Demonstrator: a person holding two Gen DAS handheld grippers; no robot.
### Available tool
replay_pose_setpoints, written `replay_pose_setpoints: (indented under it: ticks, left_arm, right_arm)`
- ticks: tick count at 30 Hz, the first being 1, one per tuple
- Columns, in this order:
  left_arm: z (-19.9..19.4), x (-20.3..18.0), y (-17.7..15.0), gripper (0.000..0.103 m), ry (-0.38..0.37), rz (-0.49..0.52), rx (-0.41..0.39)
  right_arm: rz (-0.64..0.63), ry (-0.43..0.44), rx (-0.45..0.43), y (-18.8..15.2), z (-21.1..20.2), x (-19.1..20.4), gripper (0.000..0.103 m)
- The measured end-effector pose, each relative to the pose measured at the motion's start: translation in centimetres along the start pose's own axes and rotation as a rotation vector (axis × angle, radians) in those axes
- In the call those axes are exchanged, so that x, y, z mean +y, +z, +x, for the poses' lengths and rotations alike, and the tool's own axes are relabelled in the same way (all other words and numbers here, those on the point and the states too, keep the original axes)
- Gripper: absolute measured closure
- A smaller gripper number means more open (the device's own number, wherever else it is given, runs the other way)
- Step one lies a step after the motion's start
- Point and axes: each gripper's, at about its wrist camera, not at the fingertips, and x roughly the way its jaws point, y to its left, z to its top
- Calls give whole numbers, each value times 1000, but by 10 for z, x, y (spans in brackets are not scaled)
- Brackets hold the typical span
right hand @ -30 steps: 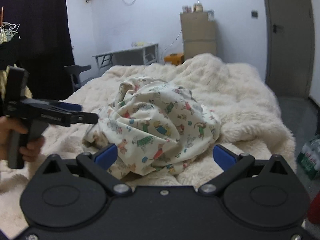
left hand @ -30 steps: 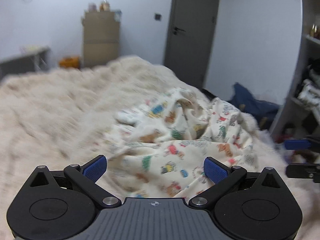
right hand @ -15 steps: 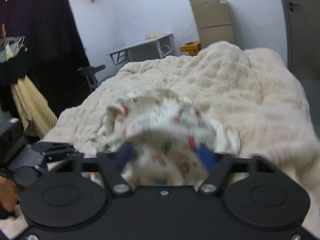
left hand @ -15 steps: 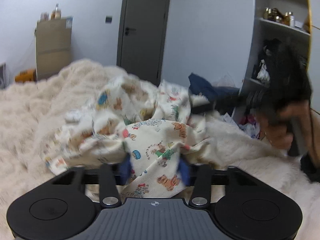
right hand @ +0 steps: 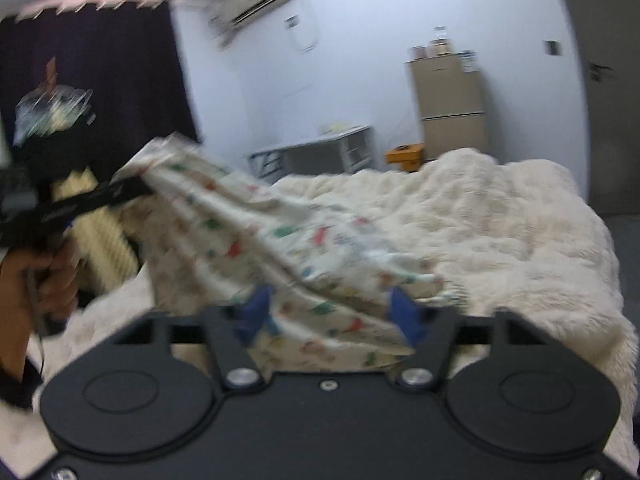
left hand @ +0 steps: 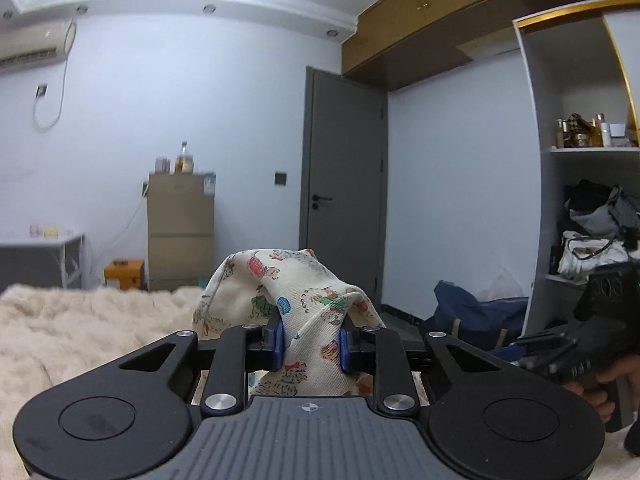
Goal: Fold clothes
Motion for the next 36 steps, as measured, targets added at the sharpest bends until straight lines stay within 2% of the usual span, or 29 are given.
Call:
replay_pose_setpoints:
  ticks: [2,7,11,12,15,17,20,22,24,27,28,29,30,32,36]
  left_arm:
    - [-2,0,-2,82,-7,-16,-11]
    - [-18,-5,16,82,-52,-2,-73]
    - [-42,1,41,82,-44,-13,-174]
    - [-49,4,47,82,-37,-22,-201]
    - [-68,15,58,82,-13,-84,-261]
    - [-72,22,59,82,-4,-140,-274]
    - [-74,27,58,82,1,-181,-264]
    - [-72,30,58,82,-14,-202,-254]
    - [-72,33,59,82,-24,-211,-248]
    - [-74,41,60,82,-28,-211,-240]
    - [-76,44,60,82,-28,-211,-238]
    - [-77,47,60,82,-29,-212,-236]
    - [-78,49,59,82,-24,-212,-234]
    - [-81,56,57,82,10,-220,-225]
    - [-72,68,49,82,87,-237,-182]
  right_arm:
    - [-67,-12,42,-6,10,10,25]
    - [-264,-127,90,-25,45,26,23]
    - [-299,-224,98,-36,68,8,24]
    - [-274,-221,91,-37,68,-1,24]
    - [-184,-132,58,-37,61,-19,21]
    - [-155,-76,29,-37,56,-23,21]
    - [-156,24,23,-35,58,-22,21]
    - [-111,99,31,-33,66,-26,21]
    - [-43,159,63,-32,83,-33,30]
    - [1,220,93,-27,101,-37,33]
    - [17,249,98,-26,104,-38,45]
    - [38,278,102,-26,104,-36,68]
    - [64,308,101,-26,103,-37,79]
    - [103,332,59,-25,87,-36,84]
    - [178,279,-159,2,23,-53,85]
